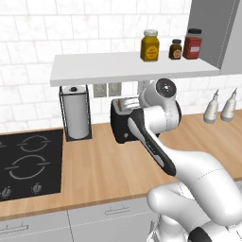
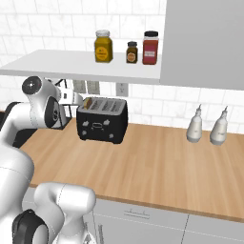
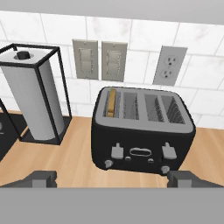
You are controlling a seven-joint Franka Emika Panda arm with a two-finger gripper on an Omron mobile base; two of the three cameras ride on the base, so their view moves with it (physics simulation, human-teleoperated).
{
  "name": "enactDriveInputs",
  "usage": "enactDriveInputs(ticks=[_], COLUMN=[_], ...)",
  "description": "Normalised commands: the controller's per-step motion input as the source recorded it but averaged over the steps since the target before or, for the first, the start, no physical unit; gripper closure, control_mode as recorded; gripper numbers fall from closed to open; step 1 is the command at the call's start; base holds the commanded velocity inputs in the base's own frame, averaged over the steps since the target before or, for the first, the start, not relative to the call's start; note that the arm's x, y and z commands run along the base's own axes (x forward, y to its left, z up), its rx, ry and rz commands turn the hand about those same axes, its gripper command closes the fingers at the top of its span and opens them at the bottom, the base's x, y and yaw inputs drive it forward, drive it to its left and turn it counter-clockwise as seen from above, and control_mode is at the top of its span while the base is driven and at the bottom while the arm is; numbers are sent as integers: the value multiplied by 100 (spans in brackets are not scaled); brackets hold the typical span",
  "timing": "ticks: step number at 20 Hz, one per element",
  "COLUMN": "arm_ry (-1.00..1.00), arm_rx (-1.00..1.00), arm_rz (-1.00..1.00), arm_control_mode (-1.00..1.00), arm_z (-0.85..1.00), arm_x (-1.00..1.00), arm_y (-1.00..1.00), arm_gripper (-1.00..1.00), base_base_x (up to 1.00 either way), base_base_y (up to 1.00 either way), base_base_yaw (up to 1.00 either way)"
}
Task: Start the toaster. Once the lever pops up, take the bread to the plate on the dining counter.
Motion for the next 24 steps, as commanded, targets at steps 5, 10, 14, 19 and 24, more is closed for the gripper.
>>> enactDriveInputs(ticks=[5,10,14,19,24], arm_ry=[0,0,0,0,0], arm_rx=[0,0,0,0,0], arm_rz=[0,0,0,0,0], arm_control_mode=[-100,-100,-100,-100,-100], arm_z=[0,0,0,0,0], arm_x=[0,0,0,0,0], arm_y=[0,0,0,0,0], arm_gripper=[-100,-100,-100,-100,-100], base_base_x=[0,0,0,0,0], base_base_y=[0,0,0,0,0], base_base_yaw=[0,0,0,0,0])
